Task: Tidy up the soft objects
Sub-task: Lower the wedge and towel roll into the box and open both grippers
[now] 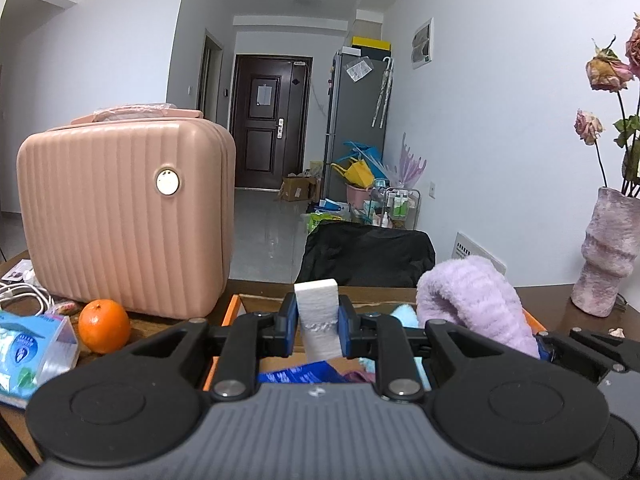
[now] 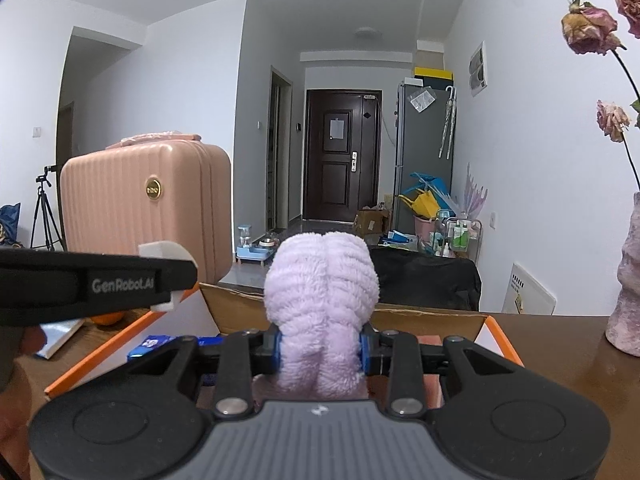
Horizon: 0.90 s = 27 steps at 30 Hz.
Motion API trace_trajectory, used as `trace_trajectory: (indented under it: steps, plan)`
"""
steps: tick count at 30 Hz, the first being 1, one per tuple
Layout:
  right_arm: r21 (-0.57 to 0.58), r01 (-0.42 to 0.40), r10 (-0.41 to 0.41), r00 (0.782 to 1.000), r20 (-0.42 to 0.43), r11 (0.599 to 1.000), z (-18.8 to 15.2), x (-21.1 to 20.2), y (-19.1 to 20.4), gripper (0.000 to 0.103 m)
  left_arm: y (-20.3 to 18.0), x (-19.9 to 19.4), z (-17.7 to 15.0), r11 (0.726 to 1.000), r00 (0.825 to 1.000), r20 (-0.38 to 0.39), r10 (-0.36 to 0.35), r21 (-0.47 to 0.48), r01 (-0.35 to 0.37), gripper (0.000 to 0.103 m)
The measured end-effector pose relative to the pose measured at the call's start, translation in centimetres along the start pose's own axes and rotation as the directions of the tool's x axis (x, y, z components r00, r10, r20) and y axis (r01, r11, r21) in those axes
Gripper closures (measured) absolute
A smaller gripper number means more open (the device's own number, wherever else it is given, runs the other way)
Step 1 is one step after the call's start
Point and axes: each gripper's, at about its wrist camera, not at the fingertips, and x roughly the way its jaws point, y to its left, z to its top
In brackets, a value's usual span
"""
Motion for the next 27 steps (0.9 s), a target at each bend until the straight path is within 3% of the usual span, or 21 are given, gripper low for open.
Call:
trace_trajectory:
  steps: [8,14,16,18,20,24,27]
  plan:
    - [-0.026,0.007,-0.007,1.0,-0.025,1.0,0.2,1.5,-0.1,0.066,0.5,1.7,0.0,1.0,0.999,-0.016,-0.03,-0.006,0.03,0.082]
    - [-0.03,0.016,-0.017,0.999,-0.03,0.999,0.1,1.5,-0.3,0.057,0.6,2.2,-0.2,0.998,0.997,-0.046,-0.057,-0.004,0.057,0.074]
    - [-0.033,0.023,-0.024,0.999,-0.031,0.999,0.2,1.5,-0.3,0.052,0.6,2.1,-0.3,0.998,0.997,-0.044,-0.058,-0.001,0.058,0.063]
    - [-0.032,0.039,-0.04,0.999,-0.031,0.999,0.2,1.5,-0.5,0.04,0.6,2.0,-0.2,0.999,0.998,-0.041,-0.052,-0.002,0.052,0.059]
    - [-0.029,0.047,-0.048,0.998,-0.029,0.998,0.2,1.5,-0.7,0.035,0.7,1.9,-0.1,0.999,0.998,-0.045,-0.05,-0.005,0.05,0.056]
    - [-0.023,0.063,-0.064,0.998,-0.019,0.998,0.3,1.2,-1.0,0.011,0.9,1.4,0.0,1.0,0.999,-0.034,-0.026,0.001,0.026,0.029]
    - [-0.035,0.07,-0.07,0.998,-0.005,0.997,0.3,0.8,-1.0,0.001,0.9,0.7,0.3,1.0,1.0,-0.013,0.003,0.007,-0.003,0.011]
